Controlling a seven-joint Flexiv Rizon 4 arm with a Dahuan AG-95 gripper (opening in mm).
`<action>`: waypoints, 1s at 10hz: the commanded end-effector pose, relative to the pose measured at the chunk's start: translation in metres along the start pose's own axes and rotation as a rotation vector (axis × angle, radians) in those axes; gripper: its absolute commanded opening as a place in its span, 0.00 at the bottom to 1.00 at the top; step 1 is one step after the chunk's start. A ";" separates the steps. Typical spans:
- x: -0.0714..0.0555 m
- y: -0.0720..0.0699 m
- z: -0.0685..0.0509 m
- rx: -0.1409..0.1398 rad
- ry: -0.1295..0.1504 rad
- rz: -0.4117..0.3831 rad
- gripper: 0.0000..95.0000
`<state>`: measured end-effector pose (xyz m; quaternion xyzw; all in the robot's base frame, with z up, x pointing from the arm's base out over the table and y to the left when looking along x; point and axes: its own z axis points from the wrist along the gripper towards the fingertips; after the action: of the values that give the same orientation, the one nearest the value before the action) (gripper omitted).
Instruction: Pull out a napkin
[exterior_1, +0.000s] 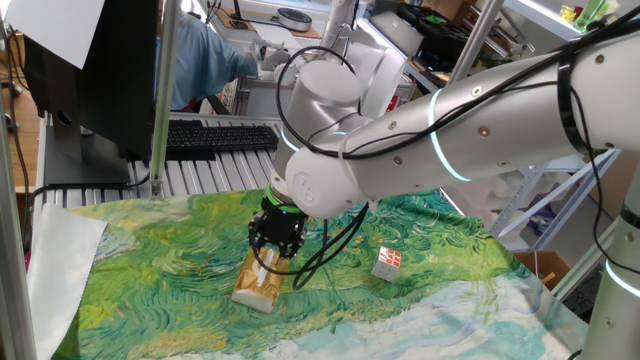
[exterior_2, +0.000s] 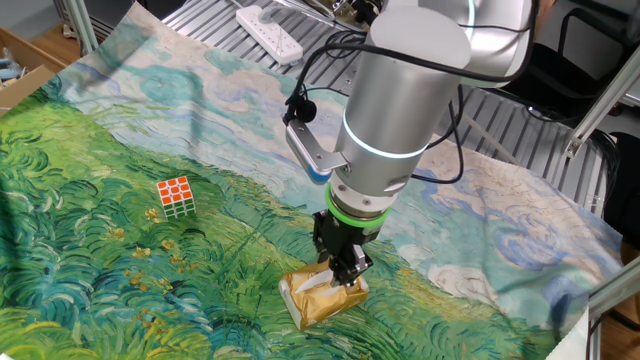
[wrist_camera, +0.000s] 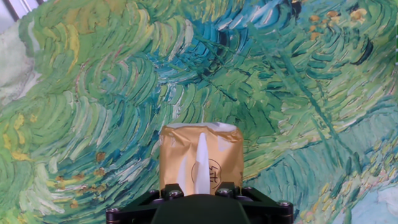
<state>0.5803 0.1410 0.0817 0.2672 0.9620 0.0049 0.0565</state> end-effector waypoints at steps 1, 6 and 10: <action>0.000 0.001 0.001 -0.004 -0.004 0.000 0.40; 0.000 0.000 0.003 -0.020 -0.016 -0.005 0.00; 0.000 0.000 0.003 -0.023 -0.015 -0.005 0.00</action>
<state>0.5811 0.1406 0.0784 0.2648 0.9619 0.0142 0.0665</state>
